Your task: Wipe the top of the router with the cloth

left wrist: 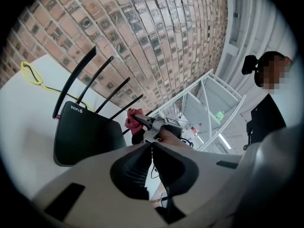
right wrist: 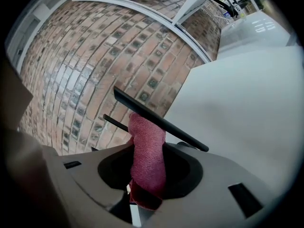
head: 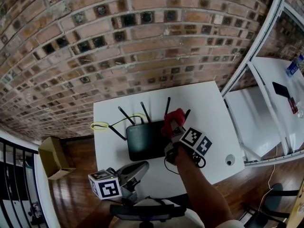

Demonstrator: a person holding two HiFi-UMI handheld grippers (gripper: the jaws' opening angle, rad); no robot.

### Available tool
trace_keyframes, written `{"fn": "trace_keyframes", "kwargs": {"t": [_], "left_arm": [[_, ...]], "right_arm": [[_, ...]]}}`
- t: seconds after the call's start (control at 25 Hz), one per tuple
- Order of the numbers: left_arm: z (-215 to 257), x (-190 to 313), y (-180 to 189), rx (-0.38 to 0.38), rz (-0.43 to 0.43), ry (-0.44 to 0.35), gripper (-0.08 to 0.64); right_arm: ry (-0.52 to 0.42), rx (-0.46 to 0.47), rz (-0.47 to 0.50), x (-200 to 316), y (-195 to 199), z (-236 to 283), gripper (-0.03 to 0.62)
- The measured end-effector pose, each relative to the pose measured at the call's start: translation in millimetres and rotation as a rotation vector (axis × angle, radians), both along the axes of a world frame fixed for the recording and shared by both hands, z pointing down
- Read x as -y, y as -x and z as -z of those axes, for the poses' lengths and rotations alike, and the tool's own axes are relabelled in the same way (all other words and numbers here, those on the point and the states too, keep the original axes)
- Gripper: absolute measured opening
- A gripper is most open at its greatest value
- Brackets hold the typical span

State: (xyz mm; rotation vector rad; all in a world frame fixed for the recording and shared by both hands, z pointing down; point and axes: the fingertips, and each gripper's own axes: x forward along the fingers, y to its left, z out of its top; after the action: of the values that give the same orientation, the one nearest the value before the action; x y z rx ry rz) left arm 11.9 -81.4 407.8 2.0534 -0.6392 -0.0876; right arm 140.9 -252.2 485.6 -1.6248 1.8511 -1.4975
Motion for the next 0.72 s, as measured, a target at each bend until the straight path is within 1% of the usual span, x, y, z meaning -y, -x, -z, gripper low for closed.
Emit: {"fn": "trace_keyframes", "kwargs": {"t": [0.12,0.24,0.4,0.56,0.72], "left_arm": [[-5,2,6,0.012,0.012,0.013,0.032],[-3,6,10,-0.006,0.026,0.0,0.032],[-2,11,13,-0.017,0.043,0.004,0.032],[-6,12,20,-0.012,0.054,0.008,0.032],[-8,14,25,-0.011,0.063,0.008,0.032]], "right_arm": [[0.033,-0.012,0.011,0,1,-14,0.14],[0.067,-0.017,0.019,0,2,-28,0.14],[0.111,-0.032,0.028,1,3,-47,0.14],[0.157,-0.066,0.044,-2,4,-63,0.14],[0.18,-0.104,0.061,-1,5,-70,0.14]]}}
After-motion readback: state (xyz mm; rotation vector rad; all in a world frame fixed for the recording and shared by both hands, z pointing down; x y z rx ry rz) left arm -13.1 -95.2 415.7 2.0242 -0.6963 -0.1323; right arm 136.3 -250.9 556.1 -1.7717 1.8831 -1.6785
